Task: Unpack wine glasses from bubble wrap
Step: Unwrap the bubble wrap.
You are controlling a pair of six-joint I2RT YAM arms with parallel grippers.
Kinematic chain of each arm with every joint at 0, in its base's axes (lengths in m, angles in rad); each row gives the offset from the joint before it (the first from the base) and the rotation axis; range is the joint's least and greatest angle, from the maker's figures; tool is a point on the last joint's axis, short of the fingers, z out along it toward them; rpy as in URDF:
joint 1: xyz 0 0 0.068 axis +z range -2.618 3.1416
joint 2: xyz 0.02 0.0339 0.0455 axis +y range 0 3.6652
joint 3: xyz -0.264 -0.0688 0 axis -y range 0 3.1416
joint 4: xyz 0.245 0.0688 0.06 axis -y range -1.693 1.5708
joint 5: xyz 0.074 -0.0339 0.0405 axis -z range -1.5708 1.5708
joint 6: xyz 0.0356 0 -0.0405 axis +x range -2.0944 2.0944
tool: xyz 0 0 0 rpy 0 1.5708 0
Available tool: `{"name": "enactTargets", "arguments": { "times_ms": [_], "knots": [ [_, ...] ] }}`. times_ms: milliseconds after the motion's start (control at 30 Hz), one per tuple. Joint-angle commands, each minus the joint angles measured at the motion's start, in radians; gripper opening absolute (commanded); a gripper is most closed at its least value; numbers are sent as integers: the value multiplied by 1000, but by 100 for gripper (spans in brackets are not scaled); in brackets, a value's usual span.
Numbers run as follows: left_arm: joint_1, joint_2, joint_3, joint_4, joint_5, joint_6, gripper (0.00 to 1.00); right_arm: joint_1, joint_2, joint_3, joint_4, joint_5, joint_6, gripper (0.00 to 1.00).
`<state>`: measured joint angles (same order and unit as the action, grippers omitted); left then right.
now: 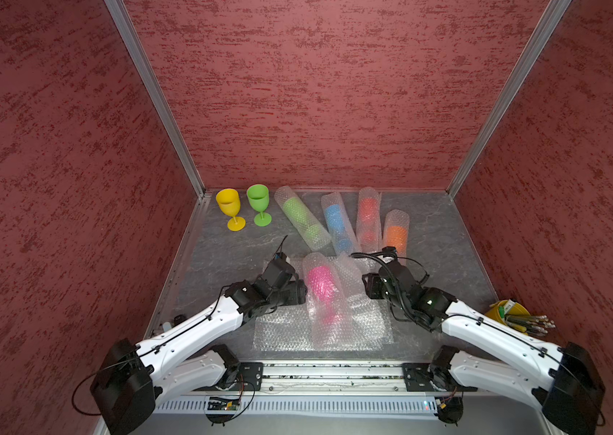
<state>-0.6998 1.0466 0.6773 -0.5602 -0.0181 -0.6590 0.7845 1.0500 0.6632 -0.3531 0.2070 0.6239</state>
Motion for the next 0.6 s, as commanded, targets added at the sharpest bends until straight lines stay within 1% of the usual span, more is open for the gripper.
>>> {"name": "enactTargets", "arguments": {
  "times_ms": [0, 67, 100, 233, 333, 467, 567],
  "knots": [
    [57, -34, 33, -50, 70, -2, 80, 23, 62, 51, 0, -125, -54, 40],
    [89, -61, 44, -72, 84, 6, 80, 46, 111, 73, -5, -129, -59, 32],
    [105, -77, 53, -87, 87, 11, 80, 57, 137, 84, -6, -132, -61, 29],
    [150, -141, 101, -149, 76, 33, 80, 104, 256, 139, -34, -119, -66, 28],
    [170, -187, 148, -201, 57, 49, 80, 150, 337, 192, -22, -159, -72, 27],
    [177, -236, 225, -272, -1, 65, 80, 230, 425, 316, 19, -226, -81, 22],
    [178, -272, 277, -312, -43, 67, 79, 268, 507, 415, 71, -294, -73, 22]
  ]
}}
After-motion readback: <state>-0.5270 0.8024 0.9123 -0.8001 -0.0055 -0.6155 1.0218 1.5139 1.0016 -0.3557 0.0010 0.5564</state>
